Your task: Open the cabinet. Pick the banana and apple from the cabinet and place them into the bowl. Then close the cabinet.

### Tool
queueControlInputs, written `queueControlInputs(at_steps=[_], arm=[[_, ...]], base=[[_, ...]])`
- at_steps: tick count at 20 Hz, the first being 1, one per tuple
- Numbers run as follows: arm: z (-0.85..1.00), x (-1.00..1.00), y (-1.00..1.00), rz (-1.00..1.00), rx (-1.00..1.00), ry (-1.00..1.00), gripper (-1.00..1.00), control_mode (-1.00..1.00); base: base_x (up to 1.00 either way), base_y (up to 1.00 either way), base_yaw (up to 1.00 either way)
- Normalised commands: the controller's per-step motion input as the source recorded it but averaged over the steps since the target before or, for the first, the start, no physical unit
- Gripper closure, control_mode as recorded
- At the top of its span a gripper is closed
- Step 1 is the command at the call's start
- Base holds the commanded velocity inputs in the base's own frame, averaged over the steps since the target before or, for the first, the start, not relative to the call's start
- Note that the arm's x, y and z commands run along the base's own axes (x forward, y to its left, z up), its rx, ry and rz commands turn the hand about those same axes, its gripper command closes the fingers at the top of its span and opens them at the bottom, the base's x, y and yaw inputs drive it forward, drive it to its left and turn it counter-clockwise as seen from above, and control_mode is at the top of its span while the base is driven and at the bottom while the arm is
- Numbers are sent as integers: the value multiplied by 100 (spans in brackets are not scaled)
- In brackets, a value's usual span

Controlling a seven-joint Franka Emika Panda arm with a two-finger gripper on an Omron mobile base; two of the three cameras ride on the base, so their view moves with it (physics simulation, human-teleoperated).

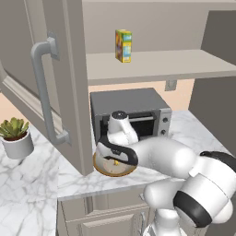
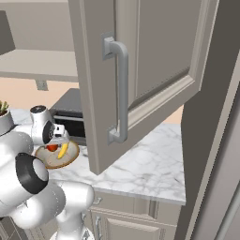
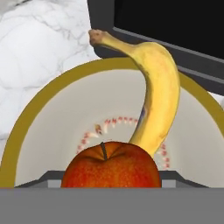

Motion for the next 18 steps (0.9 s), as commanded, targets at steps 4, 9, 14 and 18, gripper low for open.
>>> queueControlInputs(at_steps=[4, 9, 14, 18], arm=[[-15, 23, 0, 0, -1, 0, 100, -100], [-11, 14, 0, 0, -1, 0, -100, -100], [0, 1, 0, 0, 0, 0, -100, -100], [1, 0, 0, 0, 0, 0, -100, -100]], base=[[0, 0, 0], [0, 0, 0], [0, 0, 0], [0, 0, 0]])
